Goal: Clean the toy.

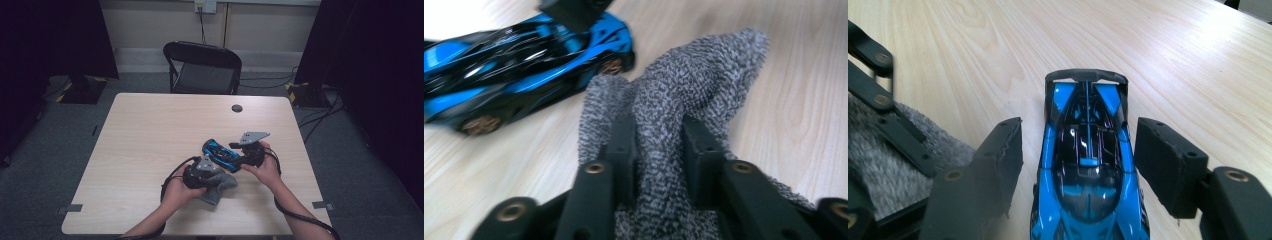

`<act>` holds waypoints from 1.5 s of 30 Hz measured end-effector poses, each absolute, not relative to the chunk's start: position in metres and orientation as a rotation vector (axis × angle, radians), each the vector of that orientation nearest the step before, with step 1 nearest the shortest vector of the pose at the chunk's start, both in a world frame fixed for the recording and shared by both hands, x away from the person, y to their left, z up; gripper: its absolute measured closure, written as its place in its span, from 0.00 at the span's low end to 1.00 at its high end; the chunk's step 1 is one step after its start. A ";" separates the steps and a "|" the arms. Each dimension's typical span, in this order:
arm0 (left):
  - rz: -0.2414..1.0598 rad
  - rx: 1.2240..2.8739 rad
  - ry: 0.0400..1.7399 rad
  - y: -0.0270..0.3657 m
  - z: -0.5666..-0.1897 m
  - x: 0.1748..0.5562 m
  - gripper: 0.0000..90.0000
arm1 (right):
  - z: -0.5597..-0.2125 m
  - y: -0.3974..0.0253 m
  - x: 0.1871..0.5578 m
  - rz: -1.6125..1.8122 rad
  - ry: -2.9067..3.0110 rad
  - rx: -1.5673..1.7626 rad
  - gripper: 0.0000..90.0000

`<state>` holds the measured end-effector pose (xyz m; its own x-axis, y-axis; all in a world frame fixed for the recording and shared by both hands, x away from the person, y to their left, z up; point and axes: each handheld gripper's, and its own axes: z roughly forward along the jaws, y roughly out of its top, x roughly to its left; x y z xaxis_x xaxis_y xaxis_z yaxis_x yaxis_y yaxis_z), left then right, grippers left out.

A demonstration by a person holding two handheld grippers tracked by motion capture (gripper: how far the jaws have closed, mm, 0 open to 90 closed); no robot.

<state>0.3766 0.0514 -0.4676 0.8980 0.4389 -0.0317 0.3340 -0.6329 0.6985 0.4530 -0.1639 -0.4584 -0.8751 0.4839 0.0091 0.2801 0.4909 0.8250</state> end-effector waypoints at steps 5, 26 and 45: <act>0.217 2.323 0.581 0.051 -0.464 0.371 0.41 | -0.456 -0.167 0.446 1.353 2.529 0.632 0.41; 0.216 2.336 0.705 0.102 -0.472 0.357 0.41 | -0.465 -0.123 0.405 1.427 2.750 0.335 0.48; 0.246 2.191 0.775 0.136 -0.444 0.384 0.31 | -0.495 -0.094 0.407 1.258 2.824 0.309 0.61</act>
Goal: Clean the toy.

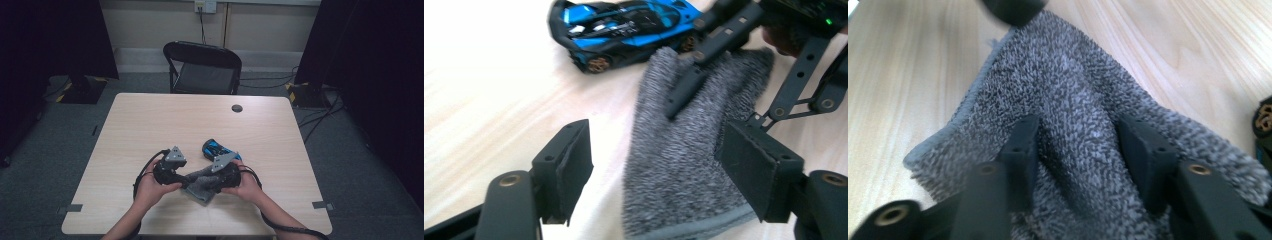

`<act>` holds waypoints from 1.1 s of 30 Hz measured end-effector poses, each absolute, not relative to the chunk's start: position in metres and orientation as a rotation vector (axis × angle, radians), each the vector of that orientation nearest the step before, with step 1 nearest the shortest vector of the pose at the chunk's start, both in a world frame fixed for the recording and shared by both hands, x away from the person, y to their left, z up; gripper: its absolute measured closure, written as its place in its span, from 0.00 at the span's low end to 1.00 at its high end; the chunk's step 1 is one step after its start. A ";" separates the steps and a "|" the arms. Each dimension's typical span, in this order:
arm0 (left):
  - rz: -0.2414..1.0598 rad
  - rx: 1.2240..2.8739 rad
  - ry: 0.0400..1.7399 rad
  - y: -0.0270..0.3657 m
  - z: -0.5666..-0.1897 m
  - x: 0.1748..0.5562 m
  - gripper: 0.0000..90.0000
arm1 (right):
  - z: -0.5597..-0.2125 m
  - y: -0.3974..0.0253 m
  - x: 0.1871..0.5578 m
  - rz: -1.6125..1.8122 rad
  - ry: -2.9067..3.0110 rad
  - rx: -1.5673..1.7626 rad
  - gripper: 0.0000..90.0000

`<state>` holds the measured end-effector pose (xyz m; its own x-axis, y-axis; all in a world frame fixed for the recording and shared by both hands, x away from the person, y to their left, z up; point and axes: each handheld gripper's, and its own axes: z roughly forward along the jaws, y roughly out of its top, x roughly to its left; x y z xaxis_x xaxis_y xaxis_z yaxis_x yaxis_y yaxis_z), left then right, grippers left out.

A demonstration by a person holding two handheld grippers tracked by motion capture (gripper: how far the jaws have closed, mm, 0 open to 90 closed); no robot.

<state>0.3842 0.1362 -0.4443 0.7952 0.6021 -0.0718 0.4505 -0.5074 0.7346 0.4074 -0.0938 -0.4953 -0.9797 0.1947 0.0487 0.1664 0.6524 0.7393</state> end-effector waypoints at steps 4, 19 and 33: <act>0.264 2.163 0.788 0.139 -0.440 0.390 0.30 | -0.497 -0.097 0.405 1.262 2.800 0.340 0.76; 0.281 2.134 0.777 0.140 -0.433 0.399 0.27 | -0.484 -0.107 0.396 1.233 2.799 0.573 0.90; 0.228 2.144 0.750 0.106 -0.438 0.425 0.22 | -0.450 -0.186 0.392 1.312 2.672 0.797 0.90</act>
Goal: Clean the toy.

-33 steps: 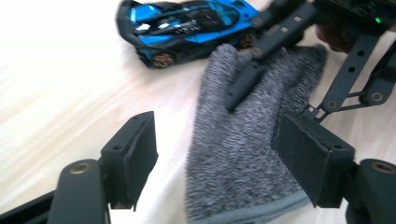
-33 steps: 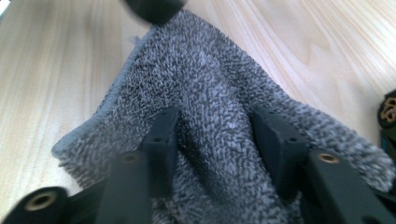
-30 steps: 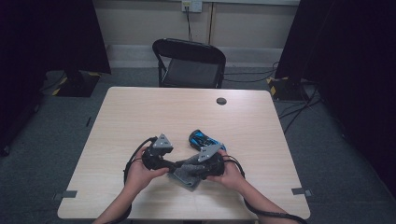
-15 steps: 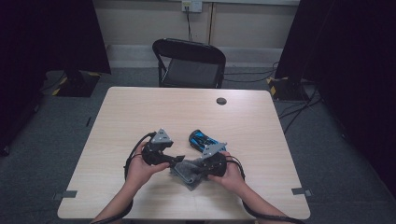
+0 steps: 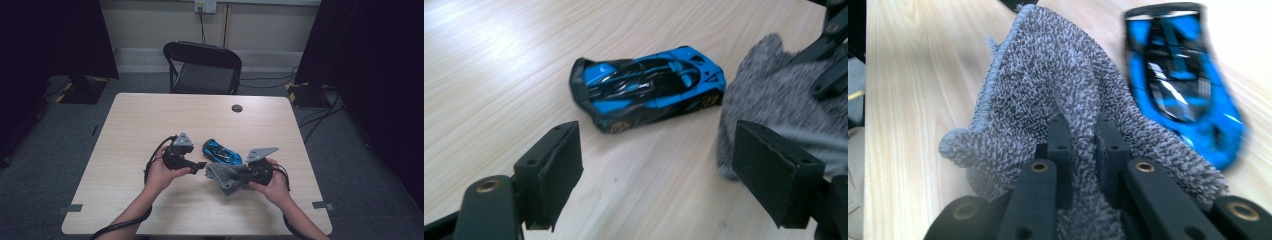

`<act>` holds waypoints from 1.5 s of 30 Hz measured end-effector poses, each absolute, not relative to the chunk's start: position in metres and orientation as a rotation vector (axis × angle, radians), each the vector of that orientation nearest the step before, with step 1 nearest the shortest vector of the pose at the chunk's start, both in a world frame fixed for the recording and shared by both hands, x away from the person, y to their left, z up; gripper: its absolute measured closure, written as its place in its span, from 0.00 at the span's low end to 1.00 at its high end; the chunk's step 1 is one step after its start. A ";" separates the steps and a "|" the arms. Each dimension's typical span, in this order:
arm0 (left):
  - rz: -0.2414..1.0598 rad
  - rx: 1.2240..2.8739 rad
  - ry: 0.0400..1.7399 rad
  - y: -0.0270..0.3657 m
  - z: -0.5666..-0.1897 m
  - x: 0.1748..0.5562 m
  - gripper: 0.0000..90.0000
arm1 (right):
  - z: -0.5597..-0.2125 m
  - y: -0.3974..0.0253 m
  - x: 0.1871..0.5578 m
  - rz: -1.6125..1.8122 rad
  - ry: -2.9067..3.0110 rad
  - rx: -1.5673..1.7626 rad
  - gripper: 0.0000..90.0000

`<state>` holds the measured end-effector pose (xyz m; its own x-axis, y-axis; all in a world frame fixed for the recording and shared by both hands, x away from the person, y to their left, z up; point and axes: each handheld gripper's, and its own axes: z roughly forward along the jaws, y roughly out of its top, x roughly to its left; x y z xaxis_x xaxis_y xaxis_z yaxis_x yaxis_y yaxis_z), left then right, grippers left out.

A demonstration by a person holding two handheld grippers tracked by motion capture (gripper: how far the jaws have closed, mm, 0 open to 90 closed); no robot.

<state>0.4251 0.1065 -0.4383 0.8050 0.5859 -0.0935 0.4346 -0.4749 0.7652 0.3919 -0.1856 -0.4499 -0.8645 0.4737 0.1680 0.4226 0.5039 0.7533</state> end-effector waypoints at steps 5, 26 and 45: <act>0.213 2.151 0.741 0.088 -0.443 0.439 0.20 | -0.445 -0.220 0.393 1.300 2.590 0.896 0.90; 0.248 2.237 0.645 0.022 -0.474 0.475 0.20 | -0.468 -0.274 0.415 1.223 2.386 1.200 0.89; 0.276 2.189 0.611 0.024 -0.487 0.476 0.11 | -0.472 -0.263 0.425 1.169 2.383 1.196 0.89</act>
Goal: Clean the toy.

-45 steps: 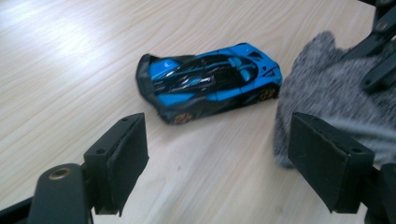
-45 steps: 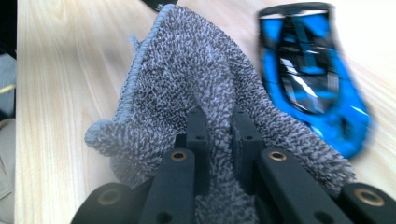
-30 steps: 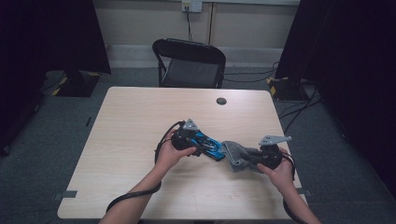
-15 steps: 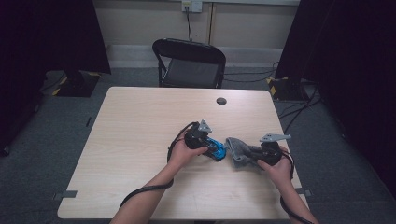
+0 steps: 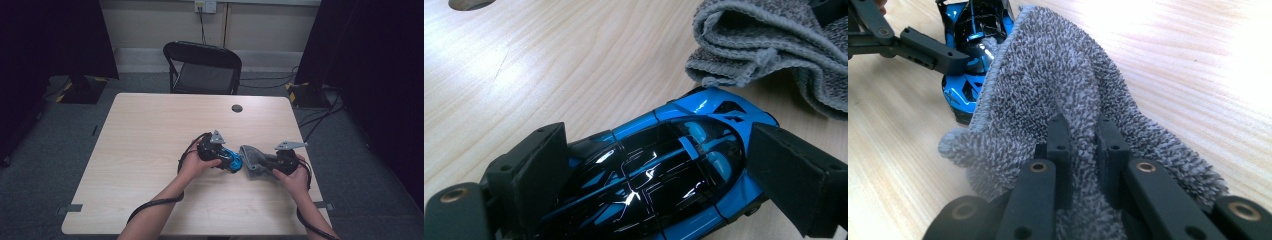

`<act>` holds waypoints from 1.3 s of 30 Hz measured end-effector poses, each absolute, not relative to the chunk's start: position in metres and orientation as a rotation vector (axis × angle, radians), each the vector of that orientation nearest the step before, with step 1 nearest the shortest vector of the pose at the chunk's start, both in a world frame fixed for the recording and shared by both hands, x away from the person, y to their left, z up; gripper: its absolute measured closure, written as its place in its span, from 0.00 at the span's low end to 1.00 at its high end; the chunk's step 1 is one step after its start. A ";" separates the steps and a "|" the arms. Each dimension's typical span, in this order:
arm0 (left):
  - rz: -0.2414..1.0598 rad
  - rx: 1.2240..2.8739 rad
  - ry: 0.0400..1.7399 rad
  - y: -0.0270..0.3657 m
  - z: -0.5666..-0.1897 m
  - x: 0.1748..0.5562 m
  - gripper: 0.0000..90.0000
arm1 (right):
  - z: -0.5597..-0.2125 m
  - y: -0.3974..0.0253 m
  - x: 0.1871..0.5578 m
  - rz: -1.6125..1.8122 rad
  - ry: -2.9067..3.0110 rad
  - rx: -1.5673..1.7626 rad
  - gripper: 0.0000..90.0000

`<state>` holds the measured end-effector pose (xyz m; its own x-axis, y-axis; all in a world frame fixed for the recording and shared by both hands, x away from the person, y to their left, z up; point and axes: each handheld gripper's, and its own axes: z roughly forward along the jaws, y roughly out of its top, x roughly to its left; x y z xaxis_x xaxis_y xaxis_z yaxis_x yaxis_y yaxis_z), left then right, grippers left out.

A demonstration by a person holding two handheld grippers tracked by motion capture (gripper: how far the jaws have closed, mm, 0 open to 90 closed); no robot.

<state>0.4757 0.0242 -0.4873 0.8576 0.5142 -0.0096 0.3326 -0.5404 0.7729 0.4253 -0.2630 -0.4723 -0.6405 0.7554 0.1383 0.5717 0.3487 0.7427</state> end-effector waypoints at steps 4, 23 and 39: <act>0.272 2.205 0.616 0.023 -0.486 0.476 0.11 | -0.471 -0.263 0.426 1.165 2.377 1.194 0.89; 0.280 2.223 0.649 0.019 -0.484 0.476 0.11 | -0.467 -0.279 0.430 1.137 2.260 1.294 0.89; 0.281 2.224 0.656 0.018 -0.483 0.476 0.11 | -0.488 -0.240 0.445 0.974 2.237 1.306 0.89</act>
